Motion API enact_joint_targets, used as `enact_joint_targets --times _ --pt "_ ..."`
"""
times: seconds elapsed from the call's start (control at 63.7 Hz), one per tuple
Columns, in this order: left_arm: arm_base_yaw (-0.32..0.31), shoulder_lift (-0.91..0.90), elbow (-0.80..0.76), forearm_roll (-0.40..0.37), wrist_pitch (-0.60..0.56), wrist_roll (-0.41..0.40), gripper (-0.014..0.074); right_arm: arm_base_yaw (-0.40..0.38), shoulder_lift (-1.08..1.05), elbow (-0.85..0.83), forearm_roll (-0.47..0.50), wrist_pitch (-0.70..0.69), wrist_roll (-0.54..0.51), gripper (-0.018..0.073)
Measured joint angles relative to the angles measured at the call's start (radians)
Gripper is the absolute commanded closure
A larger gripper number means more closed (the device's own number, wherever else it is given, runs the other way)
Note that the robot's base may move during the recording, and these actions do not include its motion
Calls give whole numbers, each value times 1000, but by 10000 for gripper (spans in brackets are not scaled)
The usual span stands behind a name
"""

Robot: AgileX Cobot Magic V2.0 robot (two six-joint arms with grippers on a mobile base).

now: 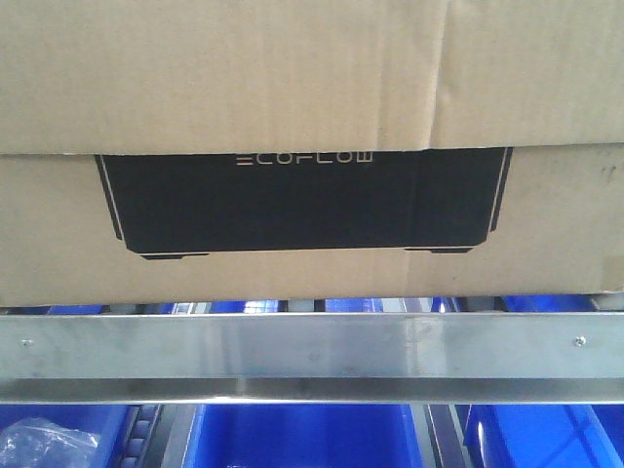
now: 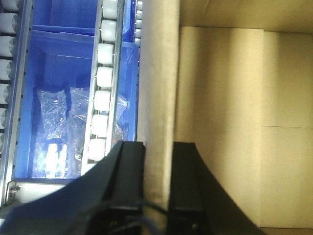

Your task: Grab box from left shelf to table start

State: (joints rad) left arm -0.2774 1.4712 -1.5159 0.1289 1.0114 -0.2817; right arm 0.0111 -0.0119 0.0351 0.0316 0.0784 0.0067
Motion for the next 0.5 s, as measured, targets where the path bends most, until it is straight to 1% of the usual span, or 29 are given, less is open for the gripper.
enact_joint_targets --times 0.126,0.204,0.314,0.502 --pt "0 0 0 0 0 0 699 0 0 0 -2 0 0 511" --pt "0 0 0 0 0 0 699 0 0 0 -32 0 0 511" --pt "0 0 0 0 0 0 699 0 0 0 -49 0 0 511" --pt "0 0 0 -1 0 0 699 0 0 0 -56 -9 0 511"
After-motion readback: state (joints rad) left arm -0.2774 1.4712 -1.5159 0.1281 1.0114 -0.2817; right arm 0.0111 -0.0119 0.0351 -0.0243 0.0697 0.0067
